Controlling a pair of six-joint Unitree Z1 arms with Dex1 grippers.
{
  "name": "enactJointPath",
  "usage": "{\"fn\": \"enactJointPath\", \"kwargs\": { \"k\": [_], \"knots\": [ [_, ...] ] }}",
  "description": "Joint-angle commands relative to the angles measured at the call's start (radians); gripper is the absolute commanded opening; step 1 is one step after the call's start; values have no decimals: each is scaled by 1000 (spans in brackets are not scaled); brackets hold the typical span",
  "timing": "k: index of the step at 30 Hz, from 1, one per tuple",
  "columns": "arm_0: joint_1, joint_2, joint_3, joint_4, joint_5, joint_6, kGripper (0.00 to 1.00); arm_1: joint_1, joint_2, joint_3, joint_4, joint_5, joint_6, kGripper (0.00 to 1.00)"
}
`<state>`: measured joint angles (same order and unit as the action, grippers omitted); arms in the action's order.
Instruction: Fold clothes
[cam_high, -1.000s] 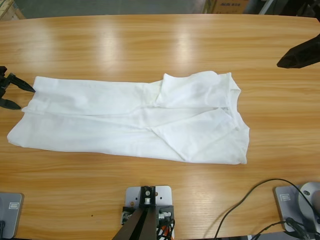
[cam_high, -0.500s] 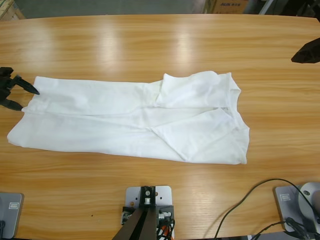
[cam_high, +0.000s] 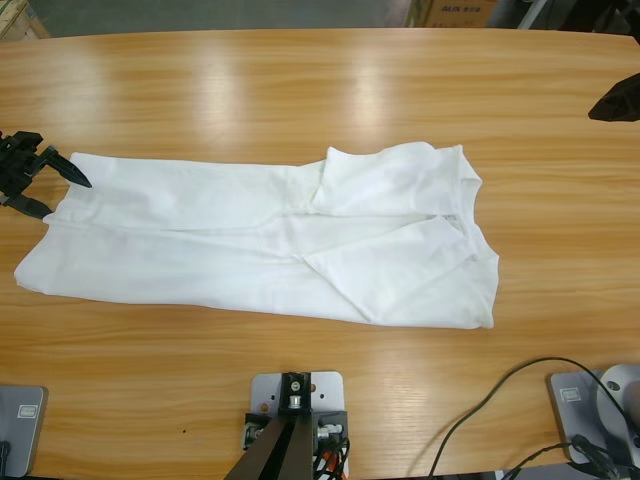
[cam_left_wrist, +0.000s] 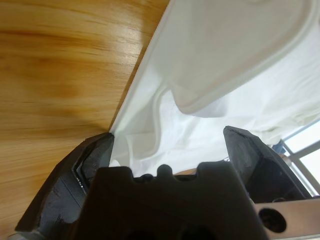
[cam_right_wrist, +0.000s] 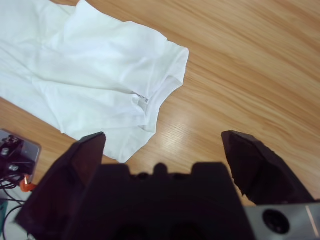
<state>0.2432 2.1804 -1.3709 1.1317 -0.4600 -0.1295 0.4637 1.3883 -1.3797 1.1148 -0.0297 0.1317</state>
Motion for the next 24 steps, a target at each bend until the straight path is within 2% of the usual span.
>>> {"fn": "enactJointPath", "kwargs": {
  "k": [1,6,12,13,15,16,18,19,24],
  "knots": [
    [-51,144,14,5,14,21,908,-48,0,-24,20,20,-29,941],
    [-102,145,7,10,8,22,908,-52,18,-29,19,22,-32,941],
    [-104,146,4,15,-2,38,895,-59,29,-36,19,22,-37,941],
    [-104,144,3,16,-3,41,828,-59,32,-34,17,21,-37,941],
    [-105,139,3,16,-3,44,582,-59,36,-32,17,20,-37,936],
    [-105,137,3,16,-3,46,517,-60,37,-31,17,19,-37,936],
    [-105,132,3,16,-3,48,455,-63,40,-29,16,19,-41,936],
    [-105,130,3,16,-2,50,384,-64,43,-26,15,19,-43,936],
    [-98,121,1,16,1,51,365,-73,47,-10,8,19,-47,936]
  ]
}}
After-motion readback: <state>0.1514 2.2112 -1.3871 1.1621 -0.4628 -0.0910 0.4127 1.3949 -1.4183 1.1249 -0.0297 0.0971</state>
